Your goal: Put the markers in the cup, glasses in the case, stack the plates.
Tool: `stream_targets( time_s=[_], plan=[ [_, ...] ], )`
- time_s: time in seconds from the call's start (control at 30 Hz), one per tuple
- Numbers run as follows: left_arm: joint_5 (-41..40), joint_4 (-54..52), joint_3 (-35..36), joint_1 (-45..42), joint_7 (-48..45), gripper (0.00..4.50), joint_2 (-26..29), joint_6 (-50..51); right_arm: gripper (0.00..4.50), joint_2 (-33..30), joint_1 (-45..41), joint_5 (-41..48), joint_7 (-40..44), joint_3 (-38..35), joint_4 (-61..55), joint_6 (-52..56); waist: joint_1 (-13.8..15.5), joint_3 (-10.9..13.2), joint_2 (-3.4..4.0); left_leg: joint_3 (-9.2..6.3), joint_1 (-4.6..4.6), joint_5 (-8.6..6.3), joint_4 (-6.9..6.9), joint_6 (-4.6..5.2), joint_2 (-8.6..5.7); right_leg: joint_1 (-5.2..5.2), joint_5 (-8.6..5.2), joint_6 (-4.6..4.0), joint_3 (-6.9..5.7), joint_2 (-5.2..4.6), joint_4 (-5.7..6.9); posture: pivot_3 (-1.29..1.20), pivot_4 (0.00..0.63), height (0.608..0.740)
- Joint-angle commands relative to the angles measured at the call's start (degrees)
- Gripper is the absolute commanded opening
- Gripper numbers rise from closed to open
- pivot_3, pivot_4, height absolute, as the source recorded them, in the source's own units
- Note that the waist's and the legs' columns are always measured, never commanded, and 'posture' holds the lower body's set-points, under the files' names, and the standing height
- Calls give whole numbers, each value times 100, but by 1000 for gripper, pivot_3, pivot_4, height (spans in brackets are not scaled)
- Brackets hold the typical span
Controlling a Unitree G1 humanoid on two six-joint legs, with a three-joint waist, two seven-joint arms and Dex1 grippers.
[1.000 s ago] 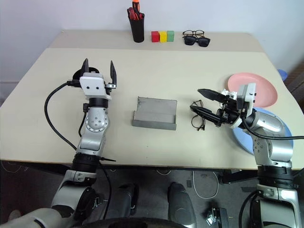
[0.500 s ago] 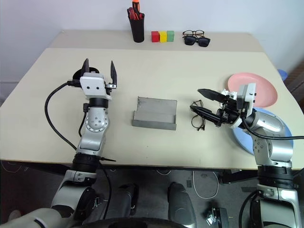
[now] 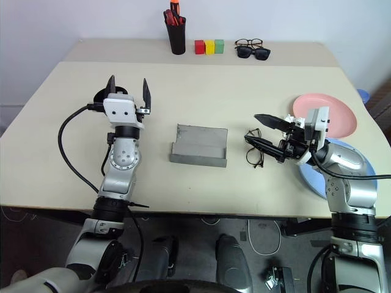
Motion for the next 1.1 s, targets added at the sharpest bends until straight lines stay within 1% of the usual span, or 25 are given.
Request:
stream_targets(
  time_s=[0.03, 0.57, 0.7, 0.8, 0.93, 1.03, 1.1],
  plan=[
    [31, -185, -16, -27, 4, 3820, 6, -90, 3296, -103, -38, 39, -8, -171, -135, -45, 0, 0, 0, 0, 0, 0, 0, 0, 0, 0, 0, 0, 0, 0, 0, 0, 150, 740],
    [23, -207, -18, -23, -18, 3820, 4, -74, 3296, -81, -48, 20, -15, -150, -129, -72, 0, 0, 0, 0, 0, 0, 0, 0, 0, 0, 0, 0, 0, 0, 0, 0, 150, 740],
    [-133, -354, -53, 57, -223, 3820, -12, -23, 3296, -66, -35, -120, -168, -185, -123, -217, -2, 0, 0, 0, 0, 0, 0, 0, 0, 0, 0, 0, 0, 0, 0, 0, 150, 740],
    [-345, -725, -161, 278, -639, 3820, -14, 246, 3296, -79, -2, -373, -447, -207, -107, -365, -5, 0, 0, 0, 0, 0, -1, 0, 0, -1, 0, 0, 0, 0, 0, 0, 150, 740],
    [-609, -1272, -428, 601, -1360, 3820, 70, 717, 3296, -145, 167, -789, -977, -171, -147, -301, 1, 0, 0, 0, -1, 0, -2, 0, 0, -1, -1, -1, 0, 0, -1, 0, 150, 740],
    [-677, -1464, -523, 740, -1585, 3820, 60, 832, 3296, -101, 162, -1301, -1742, -185, 24, -337, 1, 0, 1, 1, -2, 0, -2, 0, 0, -1, -4, -7, 1, 0, -3, 0, 150, 740],
    [-687, -1494, -528, 778, -1616, 3820, 33, 862, 3296, 44, 165, -1639, -2332, -213, 81, -464, -8, 0, 1, 1, -2, 0, 0, 0, 0, 0, -11, -21, 1, 0, -3, 0, 150, 740]
  ],
)
